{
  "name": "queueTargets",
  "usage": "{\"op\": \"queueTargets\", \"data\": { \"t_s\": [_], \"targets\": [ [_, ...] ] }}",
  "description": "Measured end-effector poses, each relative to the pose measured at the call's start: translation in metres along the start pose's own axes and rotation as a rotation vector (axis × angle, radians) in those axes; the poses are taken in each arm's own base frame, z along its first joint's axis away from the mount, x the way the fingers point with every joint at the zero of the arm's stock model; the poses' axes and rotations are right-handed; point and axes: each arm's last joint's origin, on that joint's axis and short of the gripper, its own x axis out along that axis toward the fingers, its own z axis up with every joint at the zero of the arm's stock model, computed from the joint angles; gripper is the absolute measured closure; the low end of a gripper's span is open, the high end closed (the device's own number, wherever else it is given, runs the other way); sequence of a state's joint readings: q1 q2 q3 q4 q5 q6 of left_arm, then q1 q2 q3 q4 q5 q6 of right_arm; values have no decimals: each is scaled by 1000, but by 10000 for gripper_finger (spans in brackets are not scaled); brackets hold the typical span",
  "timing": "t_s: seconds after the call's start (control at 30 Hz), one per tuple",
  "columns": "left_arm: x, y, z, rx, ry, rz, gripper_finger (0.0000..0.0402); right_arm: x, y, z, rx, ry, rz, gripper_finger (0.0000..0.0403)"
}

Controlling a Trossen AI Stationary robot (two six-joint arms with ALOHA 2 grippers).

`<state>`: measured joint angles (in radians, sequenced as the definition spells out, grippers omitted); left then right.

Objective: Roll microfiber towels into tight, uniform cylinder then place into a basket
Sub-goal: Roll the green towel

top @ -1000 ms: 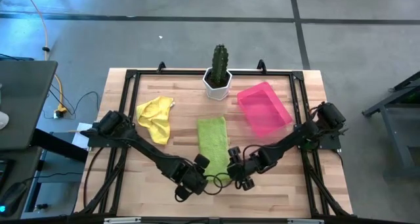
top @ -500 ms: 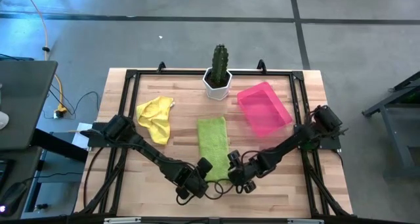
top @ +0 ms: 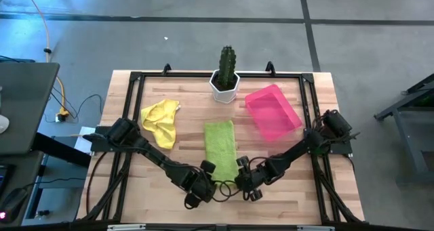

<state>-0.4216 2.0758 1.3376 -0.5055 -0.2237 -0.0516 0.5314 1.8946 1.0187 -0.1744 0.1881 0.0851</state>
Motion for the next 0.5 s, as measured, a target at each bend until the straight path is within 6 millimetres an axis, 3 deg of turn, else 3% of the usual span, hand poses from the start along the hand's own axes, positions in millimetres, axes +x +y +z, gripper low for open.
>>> {"op": "queueTargets", "data": {
  "t_s": [0.3,0.5],
  "targets": [
    [0,0,1,-153,-7,-10,378,0,5,0,154,-15,-1,394],
    [-8,1,2,-264,-20,-45,399,1,5,4,275,-49,24,392]
  ]
}}
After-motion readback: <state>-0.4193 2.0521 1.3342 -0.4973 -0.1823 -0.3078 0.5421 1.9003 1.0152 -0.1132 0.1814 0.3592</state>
